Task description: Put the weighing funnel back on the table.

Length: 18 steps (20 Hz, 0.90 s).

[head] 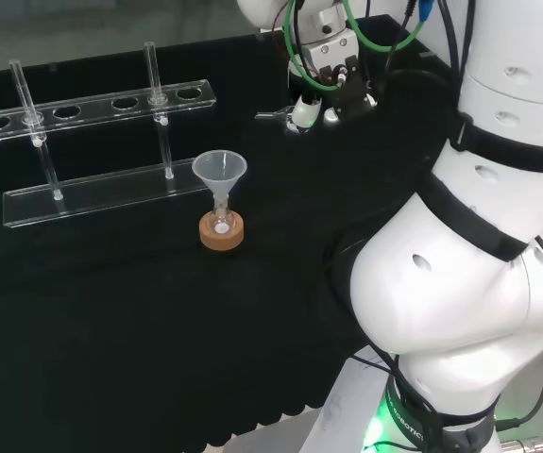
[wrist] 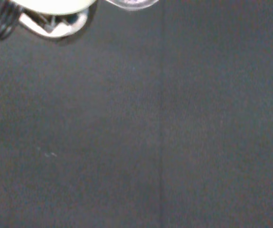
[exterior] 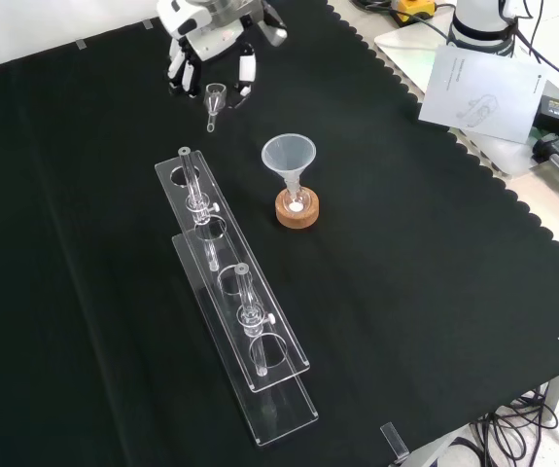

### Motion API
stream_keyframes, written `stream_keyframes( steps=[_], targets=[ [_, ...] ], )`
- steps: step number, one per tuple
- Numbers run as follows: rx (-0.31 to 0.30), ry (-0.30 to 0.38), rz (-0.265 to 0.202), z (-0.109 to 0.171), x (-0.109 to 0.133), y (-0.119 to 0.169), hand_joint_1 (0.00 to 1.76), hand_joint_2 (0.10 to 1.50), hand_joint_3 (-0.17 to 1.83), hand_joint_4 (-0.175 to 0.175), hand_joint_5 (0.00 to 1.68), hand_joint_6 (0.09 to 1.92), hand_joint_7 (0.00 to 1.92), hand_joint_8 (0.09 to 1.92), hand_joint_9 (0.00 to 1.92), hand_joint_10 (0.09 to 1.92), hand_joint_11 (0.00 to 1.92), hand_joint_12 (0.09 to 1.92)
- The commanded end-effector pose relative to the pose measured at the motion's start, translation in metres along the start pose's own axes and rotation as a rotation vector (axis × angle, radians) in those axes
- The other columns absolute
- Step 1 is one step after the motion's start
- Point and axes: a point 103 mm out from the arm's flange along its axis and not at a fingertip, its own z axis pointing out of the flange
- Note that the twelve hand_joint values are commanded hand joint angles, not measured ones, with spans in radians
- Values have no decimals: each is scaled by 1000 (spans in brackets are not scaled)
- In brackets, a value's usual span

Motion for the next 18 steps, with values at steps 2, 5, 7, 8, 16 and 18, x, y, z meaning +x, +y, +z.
stream_keyframes(
  steps=[2, 5, 7, 8, 16, 18],
  targets=[
    [23, -12, -36, 31, -4, 50, 1112, 655, 698, 175, 1219, 790, 603, 655, 969, 270, 885, 980],
    [34, 0, -50, 37, -5, 62, 1112, 655, 698, 175, 1219, 789, 599, 654, 969, 270, 884, 981],
    [39, 4, -57, 42, -4, 70, 1112, 656, 697, 175, 1219, 789, 598, 654, 968, 270, 884, 981],
    [43, 5, -60, 44, -4, 74, 1112, 656, 697, 175, 1219, 789, 597, 654, 968, 270, 884, 982],
    [91, 7, -56, 65, 1, 100, 1112, 656, 696, 175, 1219, 789, 593, 655, 966, 270, 876, 983],
    [108, 19, -54, 74, 0, 105, 1112, 656, 696, 175, 1219, 790, 592, 655, 965, 269, 872, 983]
  ],
)
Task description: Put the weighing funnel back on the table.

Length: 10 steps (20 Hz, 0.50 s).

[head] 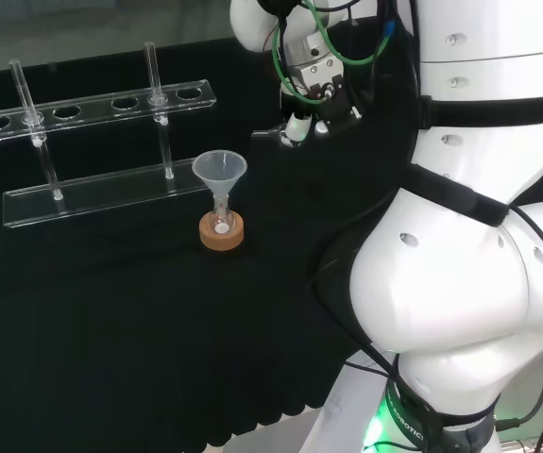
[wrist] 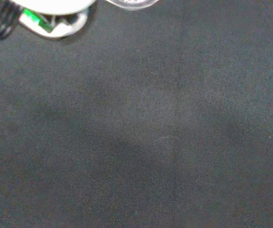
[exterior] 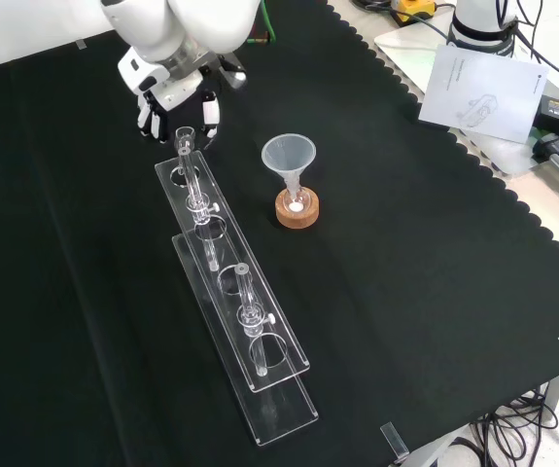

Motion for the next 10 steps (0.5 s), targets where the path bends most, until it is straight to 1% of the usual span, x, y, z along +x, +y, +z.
stream_keyframes(
  steps=[1, 4, 10],
  targets=[
    [48, 29, 4, 19, -2, 13, 1111, 656, 696, 175, 1219, 789, 592, 655, 965, 269, 870, 983],
    [62, 51, 3, 27, -4, 19, 1111, 657, 696, 175, 1218, 790, 591, 656, 962, 269, 863, 984],
    [85, 59, -10, 38, 0, 29, 1111, 657, 695, 175, 1218, 790, 589, 657, 959, 268, 855, 989]
  ],
)
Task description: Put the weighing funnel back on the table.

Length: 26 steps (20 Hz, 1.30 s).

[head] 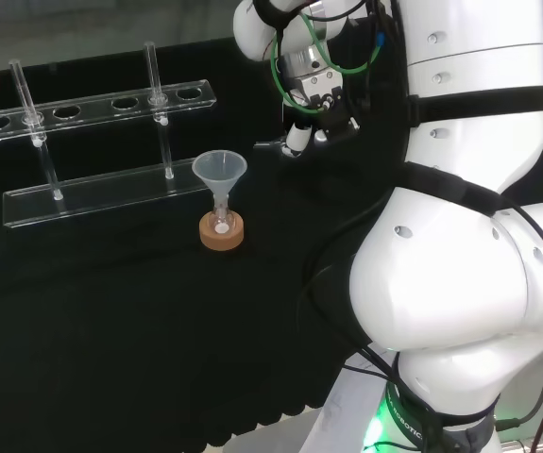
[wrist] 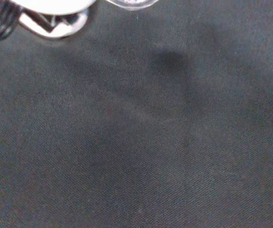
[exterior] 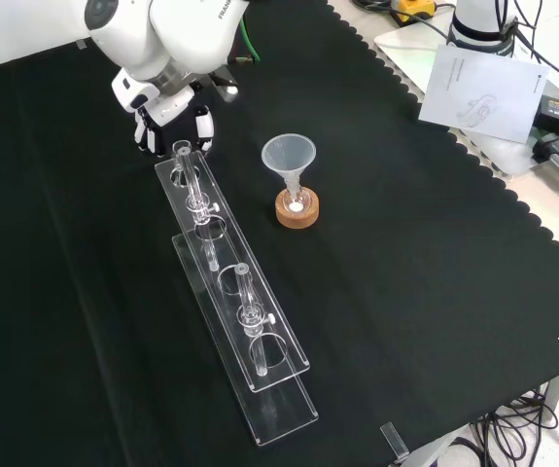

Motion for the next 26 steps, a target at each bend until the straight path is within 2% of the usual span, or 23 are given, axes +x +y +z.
stream_keyframes(
  steps=[1, 12, 20, 24, 26],
  targets=[
    [28, 18, -12, 11, 3, 9, 1111, 658, 695, 175, 1218, 790, 589, 657, 958, 268, 853, 990],
    [52, 7, -36, 19, 10, 18, 1111, 659, 693, 175, 1216, 792, 584, 658, 952, 268, 836, 1001],
    [58, 30, -51, 24, 11, 22, 1110, 660, 692, 175, 1215, 793, 577, 657, 947, 268, 830, 1008],
    [49, 50, -65, 24, 11, 21, 1083, 842, 367, 175, 1166, 757, 492, 694, 902, 303, 786, 1052],
    [47, 70, -82, 24, 9, 20, 1010, 807, 319, 64, 1012, 727, 458, 694, 866, 341, 760, 1064]
  ],
)
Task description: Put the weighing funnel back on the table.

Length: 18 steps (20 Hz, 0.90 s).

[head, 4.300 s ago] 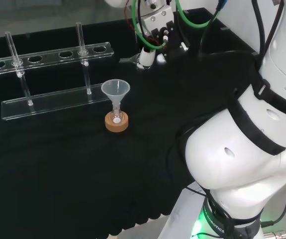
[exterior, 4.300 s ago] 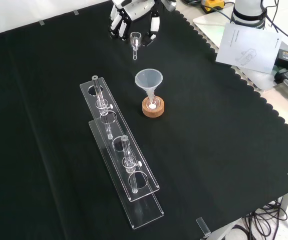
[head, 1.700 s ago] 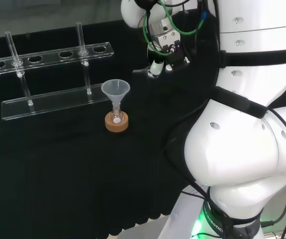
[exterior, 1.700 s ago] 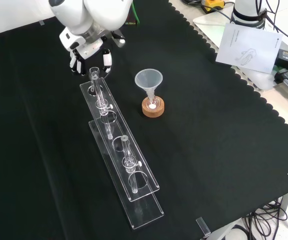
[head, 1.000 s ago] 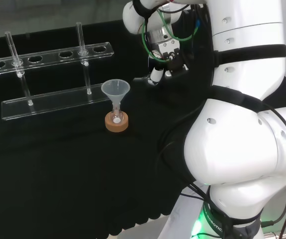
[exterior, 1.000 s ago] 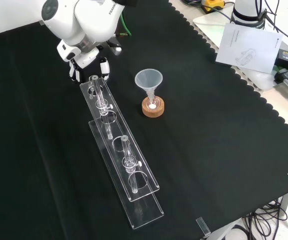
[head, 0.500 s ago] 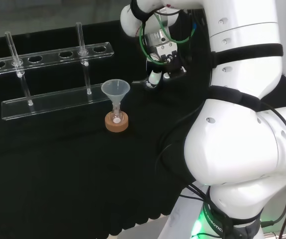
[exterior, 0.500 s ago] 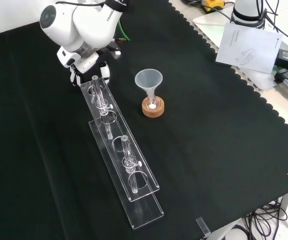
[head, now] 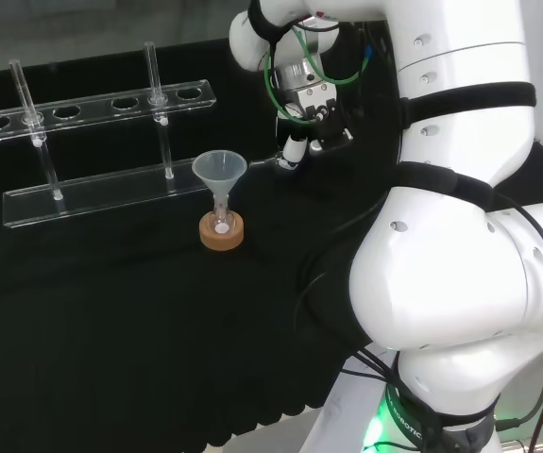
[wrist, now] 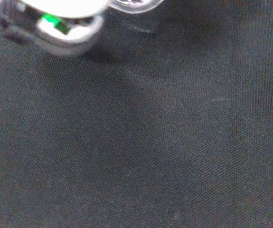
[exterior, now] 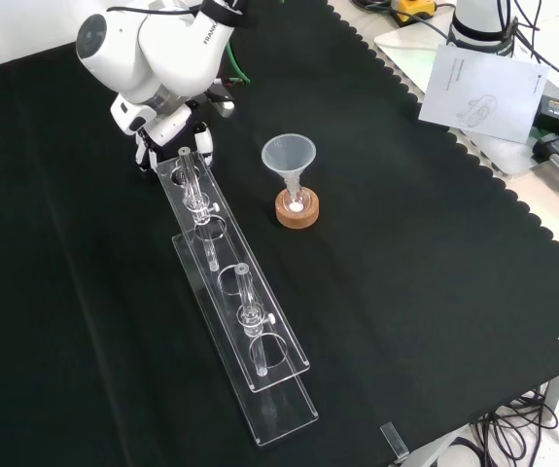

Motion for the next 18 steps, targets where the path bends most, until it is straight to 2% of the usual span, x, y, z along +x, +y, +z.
stream_keyframes(
  steps=[1, 4, 7, 11, 18],
  targets=[
    [-13, 39, -34, 1, -2, -3, 975, 768, 351, 30, 909, 726, 439, 692, 848, 357, 745, 1075],
    [-19, 60, -59, 0, -3, -6, 879, 669, 432, -11, 534, 630, 370, 682, 773, 398, 662, 1134],
    [-33, 59, -80, -1, -4, -11, 776, 605, 421, -9, 358, 430, 287, 667, 654, 460, 509, 1242],
    [-66, 66, -96, -8, -6, -24, 672, 580, 346, -2, 311, 195, 204, 647, 515, 572, 394, 1307],
    [-111, 73, -80, -31, -7, -55, 626, 591, 282, 0, 314, 87, 175, 633, 461, 610, 356, 1325]
  ],
)
